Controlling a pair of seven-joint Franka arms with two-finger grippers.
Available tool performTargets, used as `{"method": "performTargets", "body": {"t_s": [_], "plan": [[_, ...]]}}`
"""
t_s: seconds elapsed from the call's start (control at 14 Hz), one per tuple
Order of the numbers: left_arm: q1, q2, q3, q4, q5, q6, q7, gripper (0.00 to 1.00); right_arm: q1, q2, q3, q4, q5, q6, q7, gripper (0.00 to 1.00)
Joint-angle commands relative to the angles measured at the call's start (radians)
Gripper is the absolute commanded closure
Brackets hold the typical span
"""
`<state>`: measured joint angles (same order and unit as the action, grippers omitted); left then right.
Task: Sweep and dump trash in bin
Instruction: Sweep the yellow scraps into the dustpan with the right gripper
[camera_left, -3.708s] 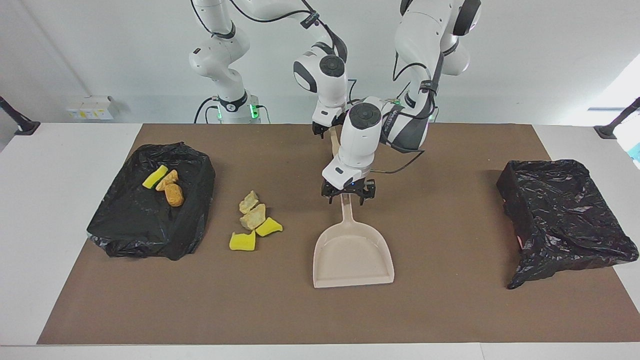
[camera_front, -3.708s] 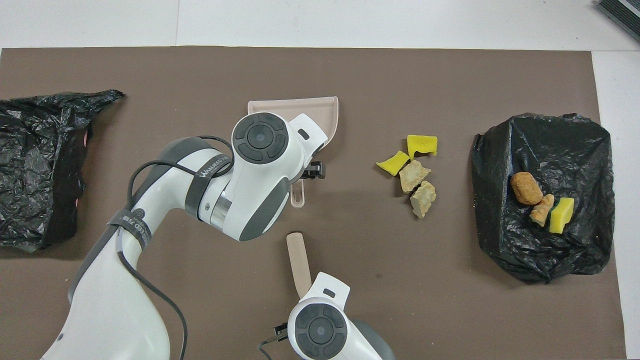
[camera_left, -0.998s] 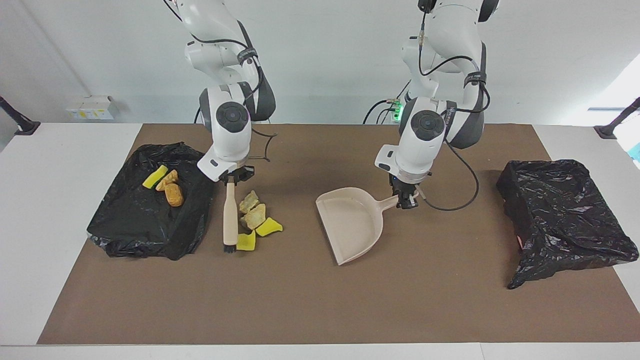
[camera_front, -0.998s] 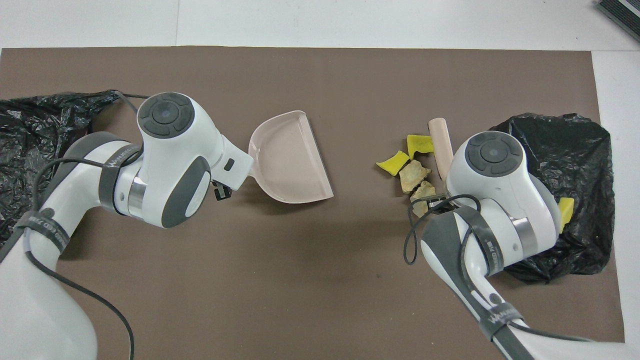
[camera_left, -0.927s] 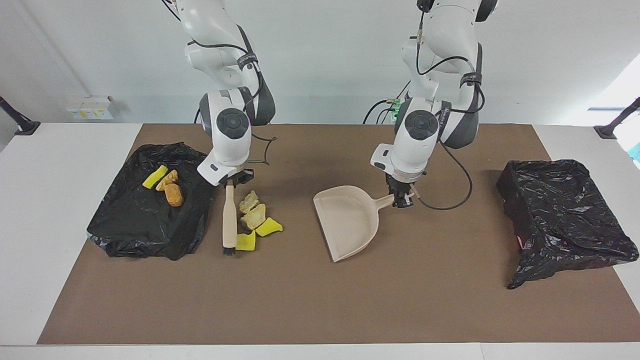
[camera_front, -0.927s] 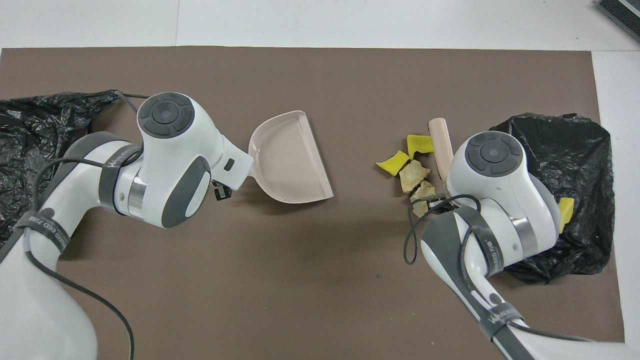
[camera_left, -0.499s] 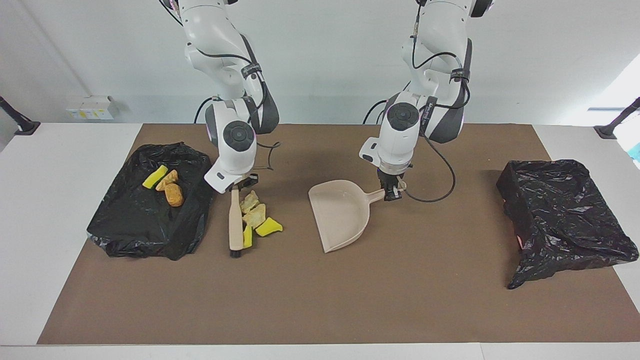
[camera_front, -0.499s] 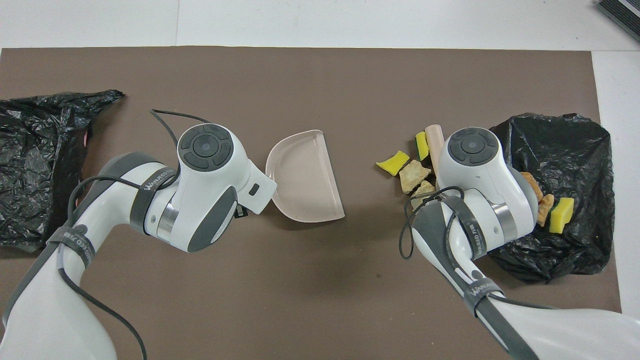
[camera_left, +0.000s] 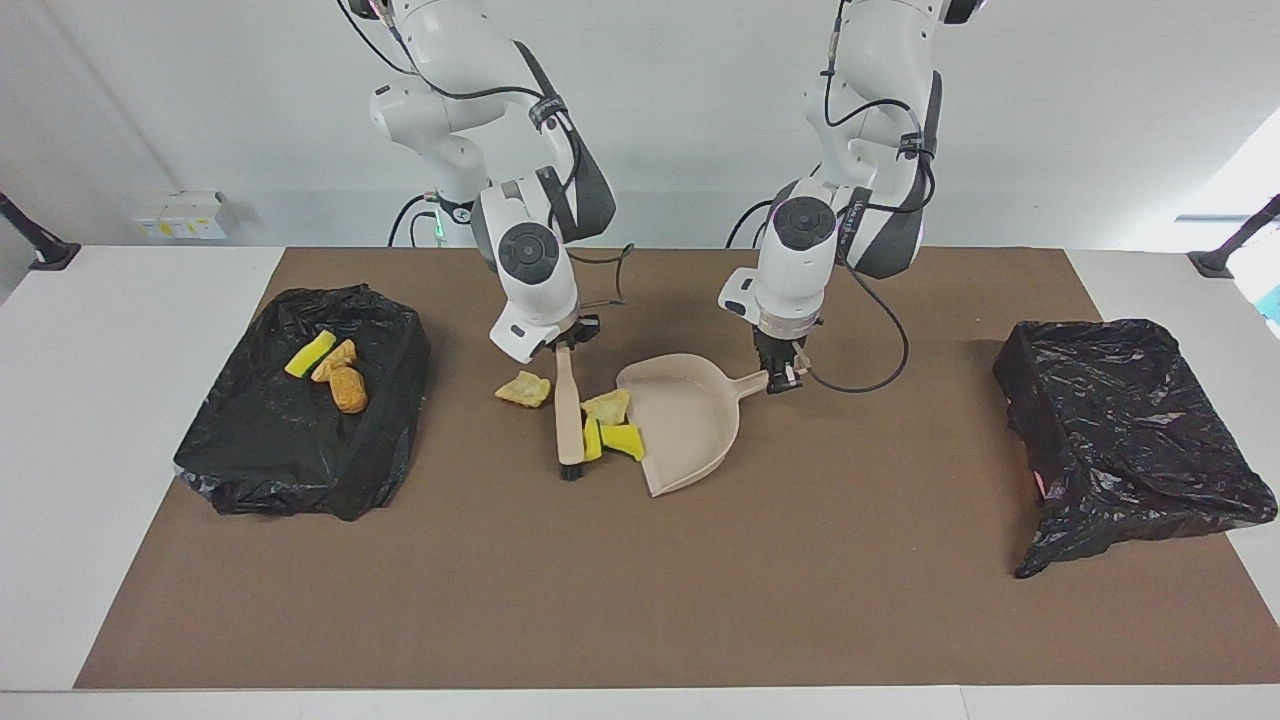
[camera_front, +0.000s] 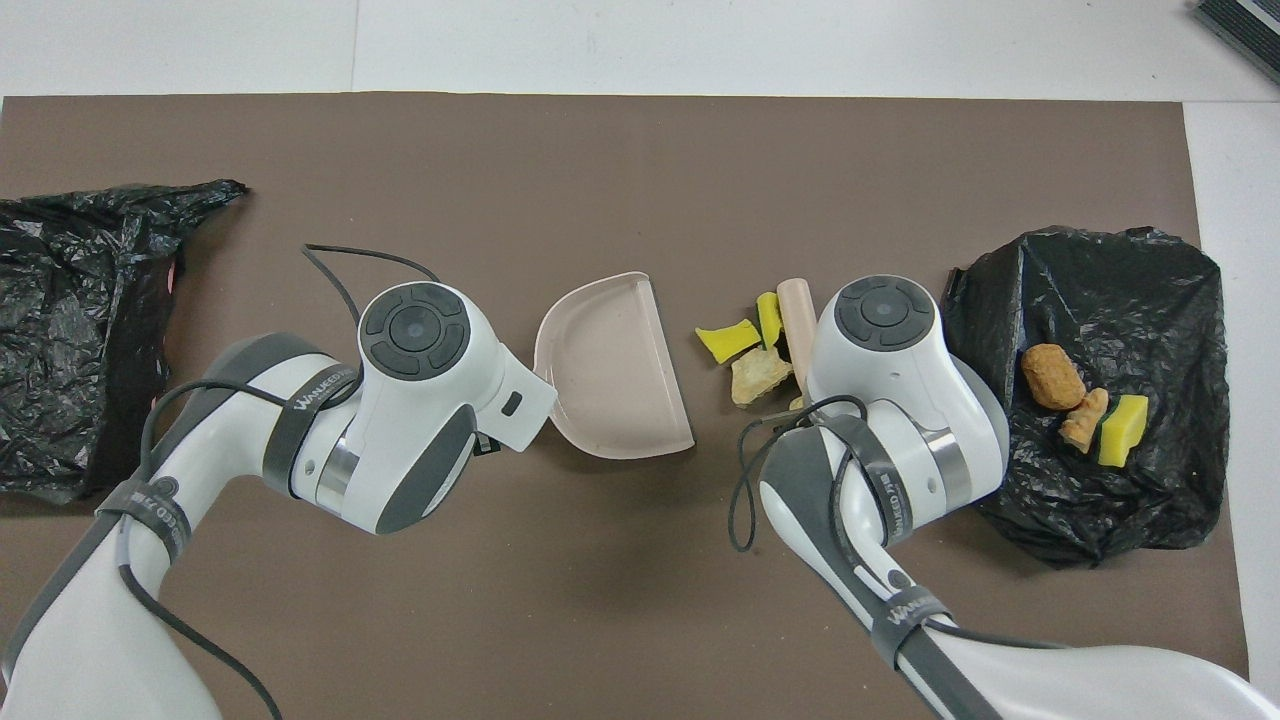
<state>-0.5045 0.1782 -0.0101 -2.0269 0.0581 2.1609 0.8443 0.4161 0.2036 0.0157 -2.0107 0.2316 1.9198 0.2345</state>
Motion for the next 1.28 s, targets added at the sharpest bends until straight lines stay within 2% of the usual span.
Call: {"method": "performTargets", "body": {"t_s": [0.0,0.21,0.36,0.43,0.57,0.71,0.86,1.0,1.21], "plan": [[-0.019,-0.049,0.009,-0.082,0.023,0.054,-0.016,1.0,0.004,-0.006,0.007,0.016,0.177,-0.001,-0.046,1.0],[-0.025,-0.052,0.009,-0.101,0.022,0.096,-0.016,1.0,0.0,-0.007,0.012,0.094,0.216,-0.051,-0.046,1.0],[-0.025,-0.052,0.007,-0.104,0.022,0.125,-0.014,1.0,-0.003,-0.059,0.0,0.147,0.203,-0.137,-0.025,1.0],[-0.023,-0.052,0.007,-0.105,0.022,0.126,-0.007,1.0,-0.017,-0.111,-0.006,0.144,0.168,-0.181,0.003,1.0],[-0.016,-0.052,0.007,-0.105,0.022,0.125,0.038,1.0,-0.071,-0.199,-0.002,0.127,-0.017,-0.29,0.069,1.0],[-0.017,-0.052,0.007,-0.105,0.022,0.12,0.062,1.0,-0.085,-0.284,-0.003,0.008,-0.176,-0.317,0.083,1.0],[-0.025,-0.052,0.009,-0.102,0.022,0.106,0.067,1.0,-0.166,-0.361,-0.002,-0.147,-0.236,-0.256,0.048,1.0],[-0.031,-0.052,0.009,-0.092,0.023,0.07,0.067,1.0,-0.188,-0.36,-0.002,-0.233,-0.279,-0.24,0.012,1.0],[-0.069,-0.062,0.009,-0.085,0.034,0.002,0.058,1.0,-0.183,-0.352,0.004,-0.31,-0.276,-0.207,-0.011,1.0]]}}
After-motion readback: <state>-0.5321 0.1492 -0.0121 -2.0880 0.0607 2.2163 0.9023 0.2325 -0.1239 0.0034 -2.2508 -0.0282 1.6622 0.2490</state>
